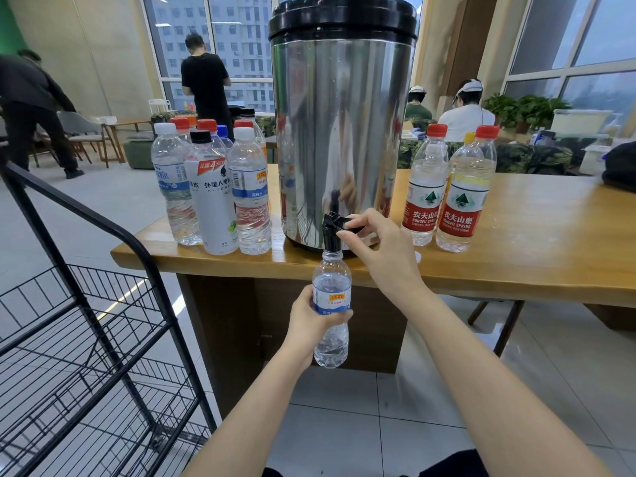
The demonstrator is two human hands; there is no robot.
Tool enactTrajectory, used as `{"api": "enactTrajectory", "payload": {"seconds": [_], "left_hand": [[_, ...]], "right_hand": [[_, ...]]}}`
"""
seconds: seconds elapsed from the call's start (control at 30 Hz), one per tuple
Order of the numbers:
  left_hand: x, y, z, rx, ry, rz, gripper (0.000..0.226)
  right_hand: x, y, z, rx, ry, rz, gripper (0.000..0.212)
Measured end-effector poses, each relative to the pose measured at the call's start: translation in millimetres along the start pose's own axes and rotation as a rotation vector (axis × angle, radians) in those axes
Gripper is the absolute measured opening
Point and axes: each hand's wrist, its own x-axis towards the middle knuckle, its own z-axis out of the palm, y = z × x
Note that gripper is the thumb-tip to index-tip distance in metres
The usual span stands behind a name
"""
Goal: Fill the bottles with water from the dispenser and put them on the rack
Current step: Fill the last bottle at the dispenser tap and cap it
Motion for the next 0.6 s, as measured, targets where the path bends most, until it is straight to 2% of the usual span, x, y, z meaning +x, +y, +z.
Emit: {"api": "enactTrajectory", "payload": {"seconds": [0.6], "left_hand": [[0.5, -0.1, 0.7, -0.002, -0.001, -0.001, 0.059]], "right_hand": [[-0.1, 0.4, 0.8, -0.005, 0.004, -0.002, 0.021]]}}
